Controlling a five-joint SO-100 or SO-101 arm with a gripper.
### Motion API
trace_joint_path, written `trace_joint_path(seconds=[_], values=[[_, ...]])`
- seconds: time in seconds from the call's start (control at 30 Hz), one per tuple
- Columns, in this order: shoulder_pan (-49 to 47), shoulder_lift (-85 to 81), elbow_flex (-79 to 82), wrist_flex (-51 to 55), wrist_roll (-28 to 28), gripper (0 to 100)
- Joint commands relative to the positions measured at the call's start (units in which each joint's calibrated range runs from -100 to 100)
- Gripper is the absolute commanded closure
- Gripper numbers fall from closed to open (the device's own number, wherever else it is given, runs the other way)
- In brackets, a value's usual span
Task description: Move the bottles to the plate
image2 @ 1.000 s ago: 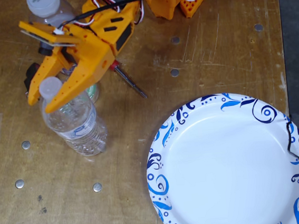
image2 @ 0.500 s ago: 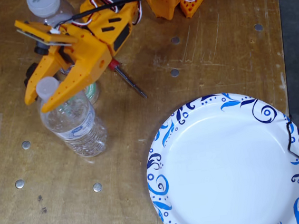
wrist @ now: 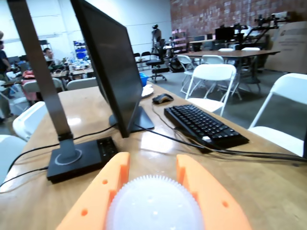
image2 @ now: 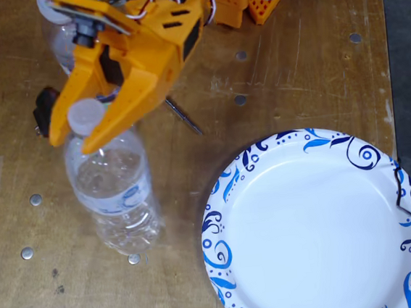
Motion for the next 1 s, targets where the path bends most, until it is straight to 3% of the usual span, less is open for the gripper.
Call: trace_joint_path(seconds=[0.0, 0.47, 0.97], values=[[-5.06, -5.41, -0.57, 0.27, -0.15, 93], [-32.23, -17.39, 9.52, 8.98, -0.21, 93], [-42.04, -25.31, 29.07, 8.28, -0.21, 93]])
